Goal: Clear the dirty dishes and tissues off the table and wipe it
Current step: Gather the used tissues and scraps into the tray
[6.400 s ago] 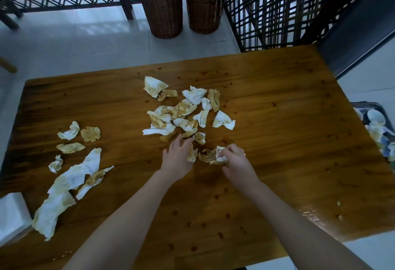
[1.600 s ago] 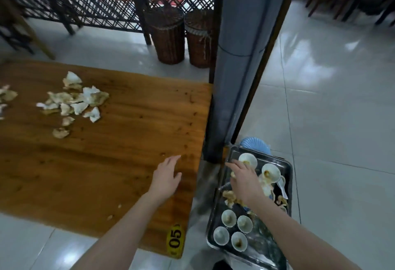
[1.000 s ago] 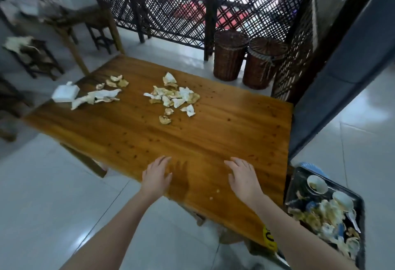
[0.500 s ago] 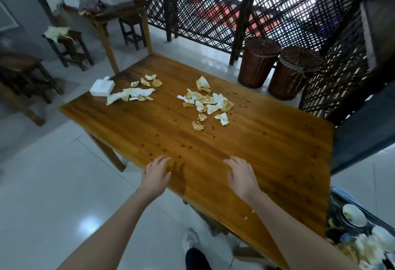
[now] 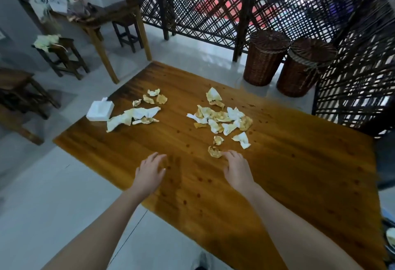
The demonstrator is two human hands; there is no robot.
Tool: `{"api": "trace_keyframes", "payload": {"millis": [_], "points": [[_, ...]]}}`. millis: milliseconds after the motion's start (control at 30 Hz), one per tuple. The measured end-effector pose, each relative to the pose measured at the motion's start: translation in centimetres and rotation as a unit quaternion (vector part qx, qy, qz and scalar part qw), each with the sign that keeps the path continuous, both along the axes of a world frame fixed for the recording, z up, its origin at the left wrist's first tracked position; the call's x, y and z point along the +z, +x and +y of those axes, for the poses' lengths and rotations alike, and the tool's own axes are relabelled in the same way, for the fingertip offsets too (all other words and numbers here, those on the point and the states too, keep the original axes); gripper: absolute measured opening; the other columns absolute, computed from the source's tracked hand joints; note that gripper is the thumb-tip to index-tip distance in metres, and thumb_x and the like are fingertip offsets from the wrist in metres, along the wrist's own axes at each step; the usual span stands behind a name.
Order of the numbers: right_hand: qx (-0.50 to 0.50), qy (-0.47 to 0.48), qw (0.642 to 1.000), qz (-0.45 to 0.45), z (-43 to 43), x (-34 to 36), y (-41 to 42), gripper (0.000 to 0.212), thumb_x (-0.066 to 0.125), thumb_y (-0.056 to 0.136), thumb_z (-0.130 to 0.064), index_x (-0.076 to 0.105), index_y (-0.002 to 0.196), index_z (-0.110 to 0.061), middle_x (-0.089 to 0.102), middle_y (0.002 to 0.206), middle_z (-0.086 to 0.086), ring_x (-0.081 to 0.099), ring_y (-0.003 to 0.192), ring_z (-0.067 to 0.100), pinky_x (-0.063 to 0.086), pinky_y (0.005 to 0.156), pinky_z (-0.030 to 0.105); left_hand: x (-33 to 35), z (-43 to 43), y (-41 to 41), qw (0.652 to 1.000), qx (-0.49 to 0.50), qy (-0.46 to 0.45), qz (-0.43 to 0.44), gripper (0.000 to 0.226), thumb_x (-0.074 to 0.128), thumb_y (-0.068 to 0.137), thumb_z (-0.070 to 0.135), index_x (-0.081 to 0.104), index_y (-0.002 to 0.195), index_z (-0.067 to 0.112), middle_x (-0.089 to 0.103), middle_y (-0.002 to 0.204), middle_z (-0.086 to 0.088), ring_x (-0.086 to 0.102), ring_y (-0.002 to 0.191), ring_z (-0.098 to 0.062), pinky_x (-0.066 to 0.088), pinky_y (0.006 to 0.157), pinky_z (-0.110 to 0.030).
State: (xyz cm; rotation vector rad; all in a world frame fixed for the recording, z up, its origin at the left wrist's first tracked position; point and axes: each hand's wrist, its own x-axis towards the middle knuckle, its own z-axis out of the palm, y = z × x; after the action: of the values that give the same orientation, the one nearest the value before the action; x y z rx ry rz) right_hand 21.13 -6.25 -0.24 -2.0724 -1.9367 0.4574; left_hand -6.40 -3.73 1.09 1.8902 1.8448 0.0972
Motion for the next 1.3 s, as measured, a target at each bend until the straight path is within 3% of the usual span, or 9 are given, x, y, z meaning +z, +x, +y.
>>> {"api": "trace_keyframes", "payload": {"millis": [133, 433, 567, 733, 900, 1033, 1300], "points": [[0.011, -0.038, 0.999, -0.006, 2.3, -0.9, -0.9, 0.050, 0.055, 0.089, -0.008, 0.045, 0.137, -0.017, 0.046, 0.139, 0.001, 0.045, 0.123, 0.020, 0.039, 0.103, 0.033, -0.5, 2.5, -0.3, 1.000, -0.012, -0.026, -0.007, 0.050, 0.054, 0.097, 0.029, 0.038, 0.144, 0.031, 0.029, 0.155, 0.001, 0.030, 0.141, -0.025, 0.028, 0.112, -0.051], [-0.048, -0.121, 0.991, -0.032, 6.8, -3.5, -2.1, 0.060, 0.060, 0.085, -0.007, 0.040, 0.140, -0.020, 0.035, 0.147, 0.005, 0.039, 0.129, 0.025, 0.038, 0.105, 0.036, -2.1, 10.4, -0.5, 0.993, -0.087, -0.058, -0.050, 0.049, 0.051, 0.099, 0.027, 0.038, 0.146, 0.028, 0.027, 0.156, 0.000, 0.029, 0.142, -0.024, 0.028, 0.114, -0.048], [-0.086, -0.151, 0.985, -0.021, 8.5, -4.3, -2.9, 0.068, 0.059, 0.083, -0.002, 0.032, 0.143, -0.021, 0.031, 0.147, 0.003, 0.038, 0.127, 0.025, 0.043, 0.097, 0.035, -2.5, 14.5, -0.2, 0.988, -0.126, -0.070, -0.048, 0.050, 0.052, 0.098, 0.024, 0.038, 0.146, 0.027, 0.027, 0.156, 0.000, 0.030, 0.141, -0.023, 0.032, 0.114, -0.044], [-0.104, -0.213, 0.971, -0.020, 11.5, -5.0, -3.1, 0.083, 0.057, 0.081, 0.007, 0.022, 0.149, -0.026, 0.009, 0.158, 0.002, 0.019, 0.141, 0.028, 0.037, 0.103, 0.041, -3.0, 18.8, -0.1, 0.986, -0.142, -0.072, -0.050, 0.050, 0.054, 0.098, 0.022, 0.039, 0.146, 0.028, 0.027, 0.157, 0.000, 0.029, 0.142, -0.022, 0.031, 0.115, -0.043], [-0.076, -0.288, 0.955, -0.008, 13.3, -5.0, -2.9, 0.088, 0.051, 0.083, 0.015, 0.015, 0.152, -0.026, -0.001, 0.160, 0.001, 0.007, 0.146, 0.029, 0.029, 0.111, 0.045, -4.1, 21.3, -0.1, 0.982, -0.156, -0.087, -0.056, 0.050, 0.055, 0.097, 0.022, 0.040, 0.144, 0.030, 0.028, 0.156, 0.001, 0.030, 0.142, -0.020, 0.031, 0.113, -0.041], [-0.056, -0.302, 0.952, -0.011, 13.4, -5.0, -3.2, 0.081, 0.051, 0.084, 0.014, 0.021, 0.151, -0.021, 0.004, 0.158, 0.000, 0.016, 0.142, 0.029, 0.030, 0.112, 0.039, -4.9, 22.5, -0.1, 0.979, -0.173, -0.097, -0.055, 0.050, 0.054, 0.097, 0.022, 0.040, 0.144, 0.031, 0.029, 0.156, 0.002, 0.030, 0.141, -0.019, 0.032, 0.113, -0.040], [-0.095, -0.245, 0.964, -0.035, 12.3, -5.7, -5.1, 0.067, 0.055, 0.081, 0.015, 0.041, 0.140, -0.014, 0.032, 0.144, 0.000, 0.040, 0.121, 0.024, 0.046, 0.095, 0.033, -5.6, 23.5, 0.4, 0.967, -0.219, -0.105, -0.077, 0.046, 0.049, 0.099, 0.025, 0.040, 0.144, 0.029, 0.030, 0.154, 0.001, 0.030, 0.140, -0.019, 0.031, 0.112, -0.038]]}}
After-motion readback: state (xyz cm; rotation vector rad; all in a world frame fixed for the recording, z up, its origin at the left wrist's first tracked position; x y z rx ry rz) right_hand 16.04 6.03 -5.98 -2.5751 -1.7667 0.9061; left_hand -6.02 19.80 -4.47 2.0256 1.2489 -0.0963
